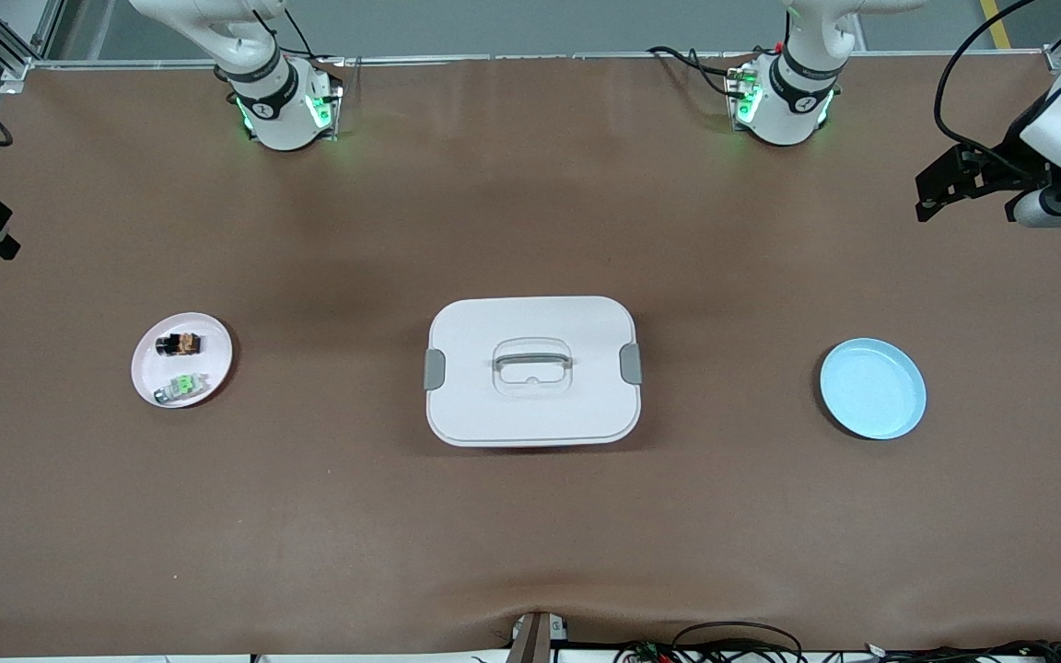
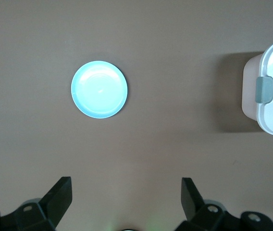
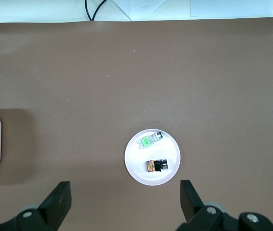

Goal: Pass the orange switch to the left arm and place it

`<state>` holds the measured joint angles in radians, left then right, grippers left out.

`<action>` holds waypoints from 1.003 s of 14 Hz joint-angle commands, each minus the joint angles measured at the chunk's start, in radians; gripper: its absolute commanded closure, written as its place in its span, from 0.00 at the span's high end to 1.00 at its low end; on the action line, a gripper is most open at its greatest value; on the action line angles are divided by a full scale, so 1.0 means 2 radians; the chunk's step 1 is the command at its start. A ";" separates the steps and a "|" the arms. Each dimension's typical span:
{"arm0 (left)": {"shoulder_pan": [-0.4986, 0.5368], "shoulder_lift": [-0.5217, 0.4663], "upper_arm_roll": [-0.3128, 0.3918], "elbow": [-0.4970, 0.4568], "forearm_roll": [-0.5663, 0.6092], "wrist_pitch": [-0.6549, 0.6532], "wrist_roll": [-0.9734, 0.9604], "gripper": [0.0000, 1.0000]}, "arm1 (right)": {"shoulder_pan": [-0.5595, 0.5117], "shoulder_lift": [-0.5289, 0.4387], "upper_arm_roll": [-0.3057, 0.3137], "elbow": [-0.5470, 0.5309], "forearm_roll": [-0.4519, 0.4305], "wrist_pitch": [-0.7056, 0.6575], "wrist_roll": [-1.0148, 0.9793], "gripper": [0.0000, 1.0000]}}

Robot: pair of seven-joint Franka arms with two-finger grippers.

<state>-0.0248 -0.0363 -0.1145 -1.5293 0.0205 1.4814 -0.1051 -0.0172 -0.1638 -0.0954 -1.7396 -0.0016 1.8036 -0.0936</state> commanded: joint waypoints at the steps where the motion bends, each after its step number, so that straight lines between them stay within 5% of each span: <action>1: 0.000 0.004 0.001 0.011 0.001 -0.005 0.006 1.00 | 0.005 -0.018 -0.001 -0.018 0.003 -0.007 0.007 1.00; 14: -0.001 0.001 0.000 -0.005 -0.007 -0.013 0.005 1.00 | 0.006 -0.012 -0.001 -0.005 -0.002 -0.026 0.002 1.00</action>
<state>-0.0257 -0.0293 -0.1153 -1.5341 0.0196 1.4721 -0.1052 -0.0171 -0.1795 -0.0916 -1.7556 -0.0018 1.7659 -0.0938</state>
